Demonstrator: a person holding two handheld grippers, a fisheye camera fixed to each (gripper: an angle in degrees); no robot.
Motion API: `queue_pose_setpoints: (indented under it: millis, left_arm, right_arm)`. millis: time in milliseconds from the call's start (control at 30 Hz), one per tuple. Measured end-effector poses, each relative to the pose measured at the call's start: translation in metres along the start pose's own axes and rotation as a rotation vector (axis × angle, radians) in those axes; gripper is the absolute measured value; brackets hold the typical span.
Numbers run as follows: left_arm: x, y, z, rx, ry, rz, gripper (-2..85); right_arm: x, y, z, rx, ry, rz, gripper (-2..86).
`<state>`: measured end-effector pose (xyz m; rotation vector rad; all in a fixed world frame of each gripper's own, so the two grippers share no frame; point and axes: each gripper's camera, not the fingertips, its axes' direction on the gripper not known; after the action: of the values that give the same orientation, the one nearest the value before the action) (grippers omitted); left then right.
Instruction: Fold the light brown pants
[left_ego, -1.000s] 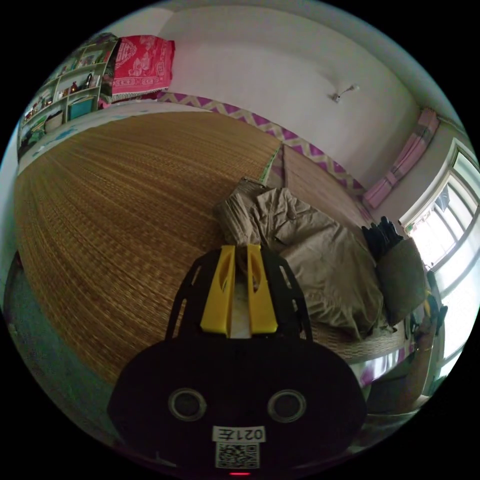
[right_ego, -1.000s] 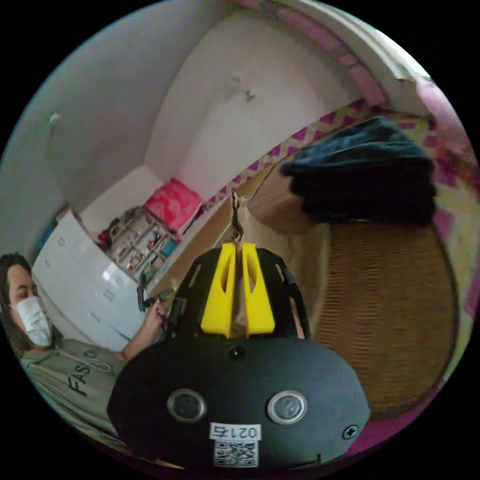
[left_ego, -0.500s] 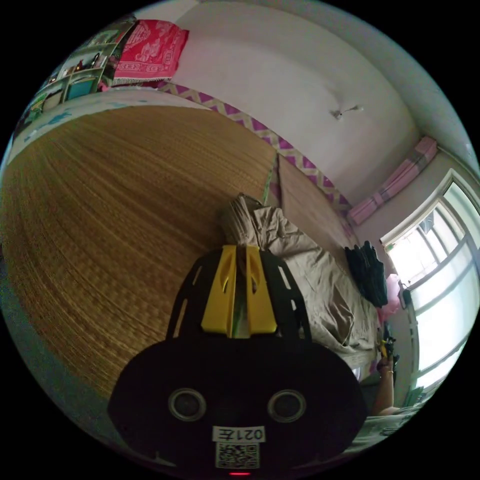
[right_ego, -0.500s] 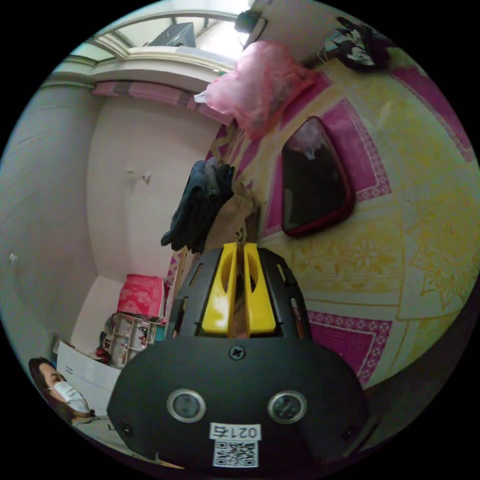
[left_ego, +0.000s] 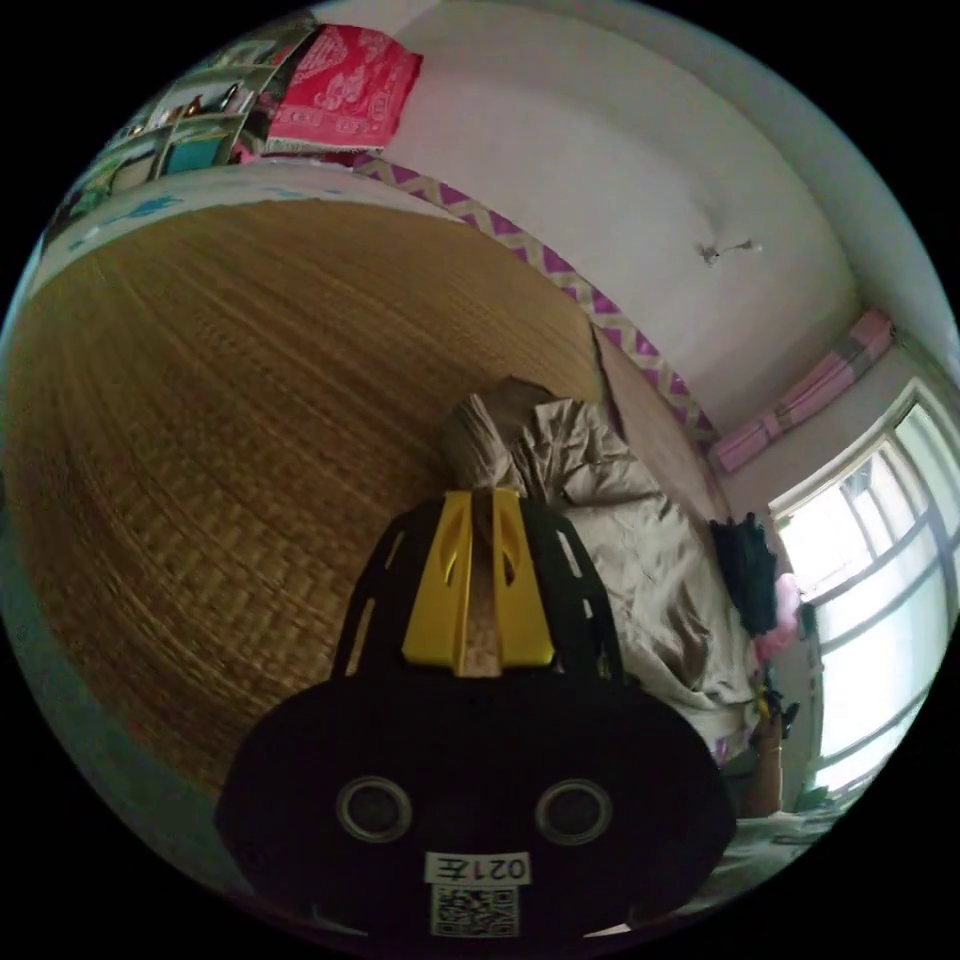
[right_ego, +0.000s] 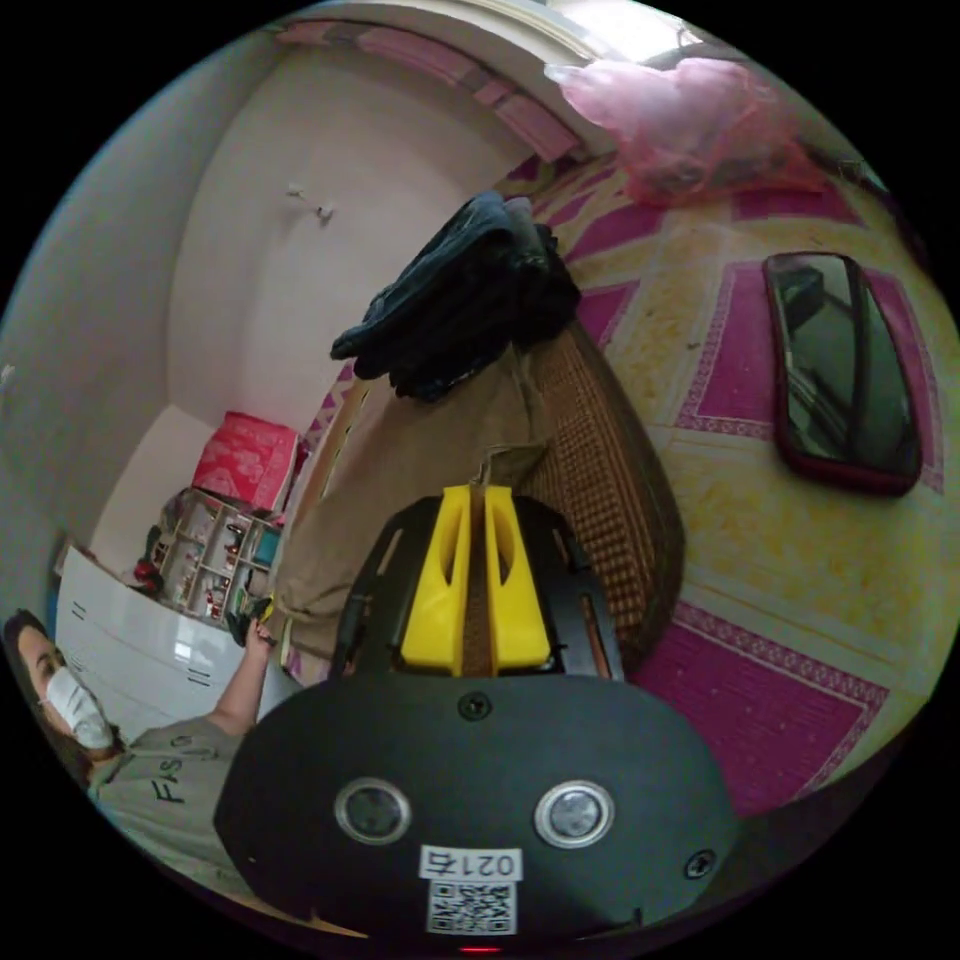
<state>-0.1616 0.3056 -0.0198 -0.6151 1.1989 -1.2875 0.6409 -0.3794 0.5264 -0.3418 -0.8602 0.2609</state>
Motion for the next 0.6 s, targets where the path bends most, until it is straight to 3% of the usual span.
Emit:
queue_pose_setpoints:
  millis: [167,300,400,600]
  left_arm:
    - [0.027,0.018,-0.046,0.133,0.039,0.134,-0.6]
    - [0.12,0.021,-0.049,0.26,-0.077,0.483,0.1]
    - [0.181,0.002,0.009,0.157,-0.03,0.683,5.1]
    - [0.268,-0.027,0.133,-0.077,0.051,0.966,10.2]
  right_arm:
    - [-0.014,0.022,-0.022,0.059,0.015,-0.011,7.0]
    - [-0.118,0.005,0.028,0.038,0.09,-0.411,8.4]
    - [-0.183,-0.01,0.129,-0.144,0.211,-0.758,9.6]
    - [-0.228,-0.021,0.285,-0.456,0.39,-1.115,7.9]
